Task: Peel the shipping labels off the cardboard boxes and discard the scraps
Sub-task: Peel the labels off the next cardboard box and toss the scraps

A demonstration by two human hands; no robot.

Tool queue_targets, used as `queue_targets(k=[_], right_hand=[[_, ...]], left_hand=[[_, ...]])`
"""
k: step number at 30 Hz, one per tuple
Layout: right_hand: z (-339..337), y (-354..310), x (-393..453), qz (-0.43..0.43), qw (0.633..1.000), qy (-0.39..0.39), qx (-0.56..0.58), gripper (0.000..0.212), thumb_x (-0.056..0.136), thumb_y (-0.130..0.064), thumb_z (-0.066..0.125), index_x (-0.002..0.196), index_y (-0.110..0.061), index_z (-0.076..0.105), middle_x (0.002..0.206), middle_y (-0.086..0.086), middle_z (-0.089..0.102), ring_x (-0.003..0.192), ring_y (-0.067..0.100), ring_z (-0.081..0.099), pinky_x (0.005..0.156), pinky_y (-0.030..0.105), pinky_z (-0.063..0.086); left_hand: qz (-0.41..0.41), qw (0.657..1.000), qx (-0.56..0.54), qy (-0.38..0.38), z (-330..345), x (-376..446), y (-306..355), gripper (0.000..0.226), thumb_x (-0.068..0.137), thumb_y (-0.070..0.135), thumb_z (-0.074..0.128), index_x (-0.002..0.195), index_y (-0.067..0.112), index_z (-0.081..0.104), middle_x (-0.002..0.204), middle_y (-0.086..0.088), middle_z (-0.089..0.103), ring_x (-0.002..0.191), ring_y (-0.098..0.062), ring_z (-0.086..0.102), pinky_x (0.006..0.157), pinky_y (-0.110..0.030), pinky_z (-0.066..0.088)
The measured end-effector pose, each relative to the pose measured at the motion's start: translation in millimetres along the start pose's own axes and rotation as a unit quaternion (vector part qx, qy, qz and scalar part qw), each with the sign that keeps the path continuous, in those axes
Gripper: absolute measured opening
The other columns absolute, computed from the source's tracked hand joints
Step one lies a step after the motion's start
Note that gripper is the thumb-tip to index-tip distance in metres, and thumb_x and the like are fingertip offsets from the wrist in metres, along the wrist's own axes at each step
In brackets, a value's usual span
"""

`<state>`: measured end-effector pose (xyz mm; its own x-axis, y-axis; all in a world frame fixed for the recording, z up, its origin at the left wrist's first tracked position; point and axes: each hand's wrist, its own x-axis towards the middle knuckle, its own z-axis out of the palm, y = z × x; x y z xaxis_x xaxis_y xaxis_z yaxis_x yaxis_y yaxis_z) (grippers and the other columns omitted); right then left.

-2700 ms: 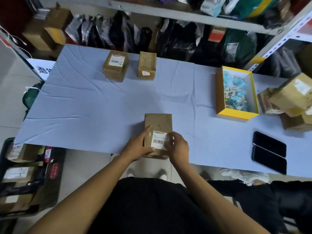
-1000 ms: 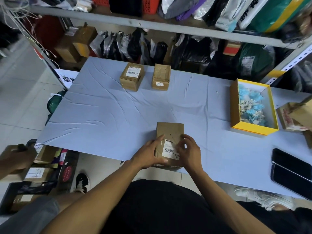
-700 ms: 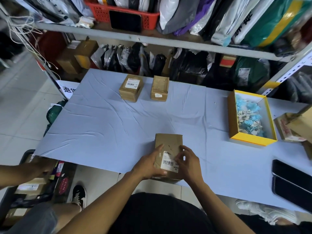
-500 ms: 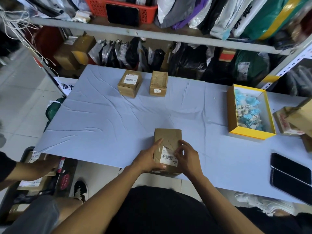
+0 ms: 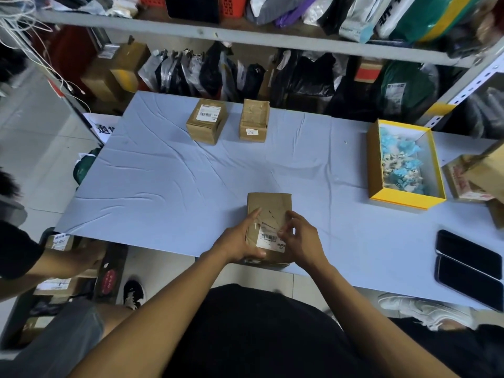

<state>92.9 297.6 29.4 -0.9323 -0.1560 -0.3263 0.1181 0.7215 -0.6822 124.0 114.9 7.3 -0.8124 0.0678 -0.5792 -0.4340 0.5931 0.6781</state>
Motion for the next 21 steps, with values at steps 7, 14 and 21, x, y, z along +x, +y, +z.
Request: queue_targets(k=[7, 14, 21], right_hand=[[-5.1, -1.2, -0.6, -0.011, 1.000, -0.025, -0.015, 0.014, 0.088, -0.013, 0.064, 0.089, 0.001, 0.061, 0.149, 0.000, 0.043, 0.123, 0.023, 0.052, 0.091, 0.032, 0.044], [-10.7, -4.1, -1.1, -0.023, 0.998, -0.051, -0.041, 0.020, 0.090, -0.017, 0.062, 0.094, 0.002, 0.061, 0.148, -0.001, 0.043, 0.117, 0.026, 0.054, 0.092, 0.039, 0.048], [-8.4, -4.2, -2.1, -0.010, 0.999, -0.044, 0.007, 0.016, 0.089, -0.014, 0.062, 0.092, 0.001, 0.061, 0.142, -0.001, 0.049, 0.109, 0.022, 0.055, 0.077, 0.027, 0.040]], left_hand=[[-0.010, 1.000, 0.008, 0.003, -0.1, -2.9, 1.9, 0.115, 0.064, 0.031, 0.088, 0.139, 0.068, 0.009, 0.141, 0.004, 0.054, 0.112, -0.023, 0.061, 0.095, -0.038, 0.053], [-0.012, 1.000, 0.009, 0.003, -0.4, -3.8, 3.9, 0.115, 0.065, 0.030, 0.088, 0.140, 0.066, 0.010, 0.142, 0.004, 0.053, 0.114, -0.024, 0.060, 0.095, -0.040, 0.053], [-0.009, 1.000, 0.015, 0.006, 1.2, -3.6, 3.8, 0.115, 0.066, 0.030, 0.088, 0.141, 0.065, 0.009, 0.141, 0.004, 0.054, 0.113, -0.026, 0.061, 0.095, -0.042, 0.053]])
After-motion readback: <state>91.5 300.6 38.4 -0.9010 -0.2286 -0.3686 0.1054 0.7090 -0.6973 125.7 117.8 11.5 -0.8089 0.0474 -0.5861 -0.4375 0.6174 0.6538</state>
